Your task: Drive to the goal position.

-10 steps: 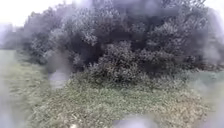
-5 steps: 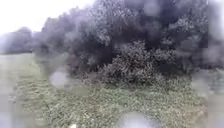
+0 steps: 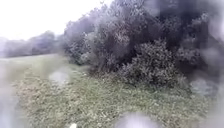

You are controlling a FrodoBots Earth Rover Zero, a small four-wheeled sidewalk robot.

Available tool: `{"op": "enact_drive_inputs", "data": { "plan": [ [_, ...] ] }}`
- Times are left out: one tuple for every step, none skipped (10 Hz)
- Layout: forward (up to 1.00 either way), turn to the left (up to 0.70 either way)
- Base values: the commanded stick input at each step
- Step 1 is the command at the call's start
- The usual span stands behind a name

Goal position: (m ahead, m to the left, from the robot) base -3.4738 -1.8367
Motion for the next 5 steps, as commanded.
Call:
{"op": "enact_drive_inputs", "data": {
  "plan": [
    [0.0,0.04],
    [0.0,0.04],
    [0.0,0.04],
    [0.0,0.04],
    [0.0,0.04]
  ]
}}
